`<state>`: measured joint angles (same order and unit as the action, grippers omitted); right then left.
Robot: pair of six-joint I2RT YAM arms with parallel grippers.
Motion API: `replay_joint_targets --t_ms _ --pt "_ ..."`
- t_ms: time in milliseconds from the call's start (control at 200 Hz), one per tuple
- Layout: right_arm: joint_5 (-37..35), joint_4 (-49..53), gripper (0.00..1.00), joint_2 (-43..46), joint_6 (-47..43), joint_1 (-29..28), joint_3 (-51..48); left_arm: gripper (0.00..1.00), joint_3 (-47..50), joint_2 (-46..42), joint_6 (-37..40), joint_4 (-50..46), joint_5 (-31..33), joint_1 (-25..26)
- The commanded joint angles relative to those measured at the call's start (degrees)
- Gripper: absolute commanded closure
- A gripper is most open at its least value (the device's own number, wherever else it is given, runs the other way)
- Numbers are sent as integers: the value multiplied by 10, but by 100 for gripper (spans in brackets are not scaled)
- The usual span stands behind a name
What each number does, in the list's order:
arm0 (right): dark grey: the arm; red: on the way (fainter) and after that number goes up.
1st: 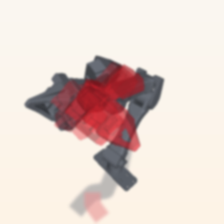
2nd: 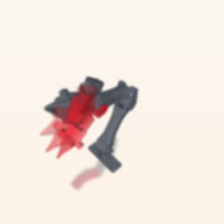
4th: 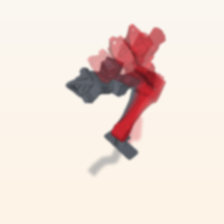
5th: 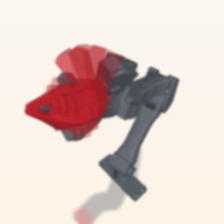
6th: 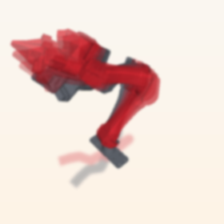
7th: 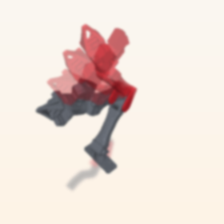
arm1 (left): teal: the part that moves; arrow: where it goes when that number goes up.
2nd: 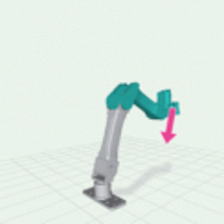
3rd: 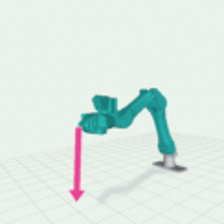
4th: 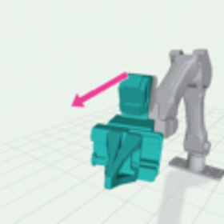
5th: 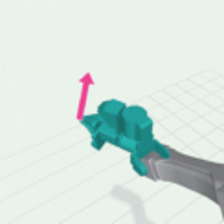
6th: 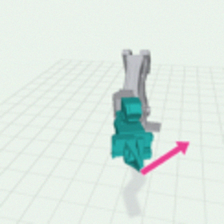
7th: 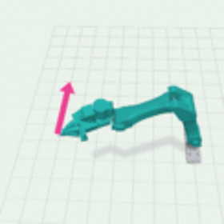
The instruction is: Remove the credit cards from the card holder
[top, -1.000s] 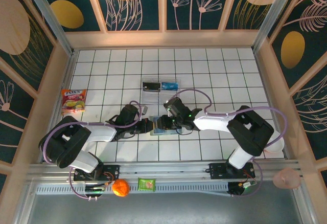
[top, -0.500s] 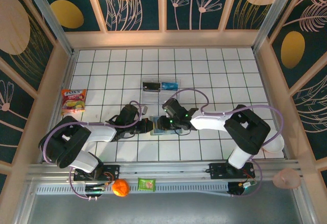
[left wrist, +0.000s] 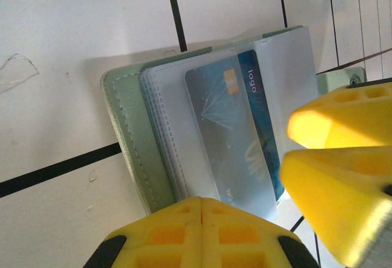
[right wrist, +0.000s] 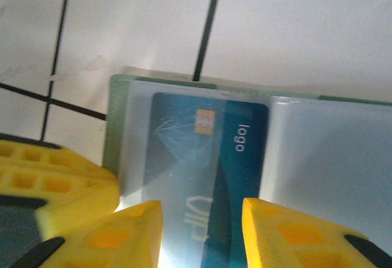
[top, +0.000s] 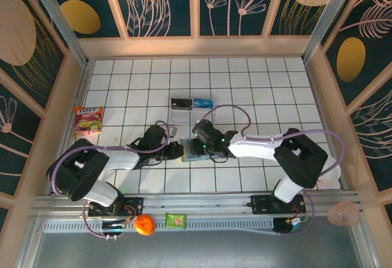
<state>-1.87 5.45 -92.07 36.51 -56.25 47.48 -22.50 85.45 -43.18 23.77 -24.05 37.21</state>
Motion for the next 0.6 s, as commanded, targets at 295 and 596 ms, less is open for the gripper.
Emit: replay_joint_targets --t_ms 295,596 --pt "65 -27 72 97 -35 50 -44 99 -48 -98 41 -98 25 4" --pt "123 -37 76 96 -33 91 -58 100 -89 -11 37 -66 27 35"
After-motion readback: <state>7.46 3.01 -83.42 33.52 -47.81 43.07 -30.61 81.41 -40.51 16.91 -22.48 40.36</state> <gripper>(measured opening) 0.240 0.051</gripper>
